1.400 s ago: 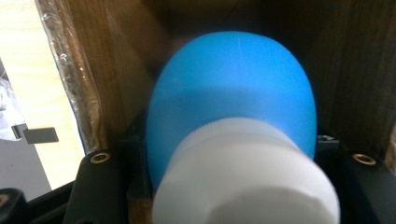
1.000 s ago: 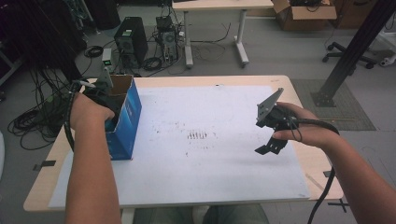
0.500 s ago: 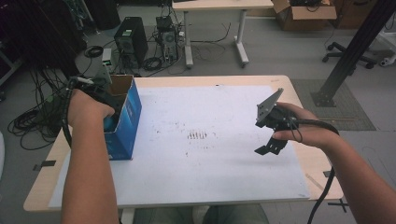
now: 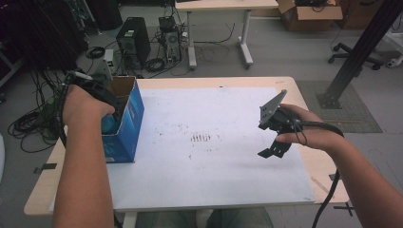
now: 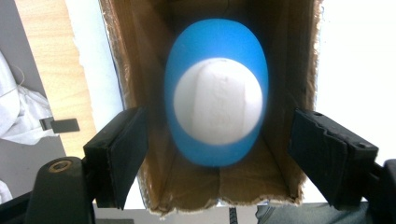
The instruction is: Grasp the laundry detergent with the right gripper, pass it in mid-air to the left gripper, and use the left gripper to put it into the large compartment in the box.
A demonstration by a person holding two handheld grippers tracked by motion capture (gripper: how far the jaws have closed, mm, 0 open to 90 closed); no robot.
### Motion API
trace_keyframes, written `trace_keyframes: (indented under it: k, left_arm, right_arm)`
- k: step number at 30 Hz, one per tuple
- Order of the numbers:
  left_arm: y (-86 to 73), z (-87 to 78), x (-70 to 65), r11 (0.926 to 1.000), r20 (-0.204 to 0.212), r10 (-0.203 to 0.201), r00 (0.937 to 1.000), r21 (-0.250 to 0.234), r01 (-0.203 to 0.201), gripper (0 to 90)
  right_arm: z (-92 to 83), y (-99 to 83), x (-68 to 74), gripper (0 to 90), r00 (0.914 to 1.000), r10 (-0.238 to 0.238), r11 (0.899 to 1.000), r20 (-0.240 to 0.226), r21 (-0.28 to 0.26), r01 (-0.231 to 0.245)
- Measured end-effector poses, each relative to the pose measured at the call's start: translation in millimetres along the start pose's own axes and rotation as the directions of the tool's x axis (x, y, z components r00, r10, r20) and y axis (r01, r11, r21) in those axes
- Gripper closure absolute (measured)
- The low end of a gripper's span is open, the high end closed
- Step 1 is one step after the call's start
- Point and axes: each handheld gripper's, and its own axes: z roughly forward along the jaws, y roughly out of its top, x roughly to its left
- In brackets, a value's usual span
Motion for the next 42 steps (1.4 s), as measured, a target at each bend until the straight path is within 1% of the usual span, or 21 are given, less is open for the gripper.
trace_keyframes:
  k: [2,5,7,9,11,14,15,18,22,26,30,33,36,39,40,42]
  left_arm:
    - [-0.7,-2.6,-0.2,1.0,-0.007,0.003,1.0,-0.001,-0.003,18.4]
    - [-2.2,-6.9,0.0,1.0,-0.006,0.005,1.0,-0.005,-0.005,16.2]
    - [-3.5,-9.7,0.2,1.0,-0.007,-0.002,1.0,-0.004,0.002,15.7]
    - [-4.9,-13.6,0.8,0.9997,-0.007,-0.016,0.9998,-0.017,0.016,16.0]
    - [-6.5,-17.6,0.8,0.9993,-0.002,-0.027,0.9996,-0.024,0.027,19.1]
    - [-8.3,-22.3,0.2,0.9994,0.003,-0.025,0.9997,-0.023,0.025,20.6]
    - [-8.9,-23.6,-0.4,0.9992,0.002,-0.028,0.9996,-0.029,0.028,20.7]
    - [-10.4,-27.0,-2.4,0.9993,0.0,-0.018,0.9998,-0.031,0.018,20.5]
    - [-12.0,-30.8,-5.1,0.9993,-0.01,-0.016,0.9998,-0.035,0.016,16.9]
    - [-13.0,-33.4,-8.9,0.9992,-0.021,-0.015,0.9997,-0.038,0.014,10.2]
    - [-13.7,-38.4,-15.2,0.9991,-0.028,0.001,0.9996,-0.042,-0.002,6.5]
    - [-14.1,-44.3,-22.2,0.9987,-0.043,0.014,0.999,-0.048,-0.016,3.1]
    - [-14.8,-52.0,-29.5,0.9977,-0.056,0.037,0.9977,-0.055,-0.04,0.3]
    - [-15.9,-60.6,-37.4,0.9954,-0.065,0.063,0.9959,-0.067,-0.068,0.3]
    - [-16.3,-63.5,-40.5,0.9943,-0.074,0.075,0.9945,-0.071,-0.08,0.2]
    - [-17.4,-69.0,-47.2,0.9912,-0.078,0.102,0.9917,-0.076,-0.108,0.2]
  right_arm:
    - [-0.4,0.1,0.3,3.8,1.0,-0.003,1.0,-0.003,-0.002,0.003]
    - [-0.5,-0.3,0.8,3.8,1.0,-0.002,1.0,-0.003,-0.001,0.002]
    - [-0.5,-0.5,1.2,3.7,1.0,-0.002,1.0,-0.001,0.0,0.002]
    - [-1.0,-0.8,1.4,3.8,1.0,-0.002,1.0,-0.003,-0.002,0.002]
    - [-1.6,-0.8,1.8,3.8,1.0,-0.005,1.0,-0.001,-0.002,0.005]
    - [-2.7,-0.9,2.3,3.8,1.0,-0.008,1.0,0.0,-0.005,0.008]
    - [-3.0,-0.9,2.5,3.8,1.0,-0.008,1.0,0.0,-0.006,0.008]
    - [-4.0,-1.1,3.2,3.8,1.0,-0.01,1.0,0.001,-0.008,0.01]
    - [-5.6,-1.8,4.5,3.8,0.9999,-0.012,1.0,0.002,-0.012,0.013]
    - [-7.9,-3.3,5.6,3.8,0.9999,-0.012,1.0,0.004,-0.015,0.012]
    - [-10.1,-5.5,6.4,3.8,0.9999,-0.009,1.0,0.007,-0.015,0.009]
    - [-11.7,-7.0,6.9,3.8,0.9999,-0.008,1.0,0.008,-0.019,0.008]
    - [-13.5,-8.3,7.4,3.8,0.9999,-0.005,1.0,0.012,-0.022,0.005]
    - [-15.5,-9.1,7.7,3.8,0.9999,-0.008,1.0,0.015,-0.026,0.008]
    - [-16.2,-9.3,8.0,3.8,0.9998,-0.007,1.0,0.016,-0.025,0.007]
    - [-17.4,-9.8,8.5,3.8,0.9998,-0.007,1.0,0.016,-0.026,0.007]
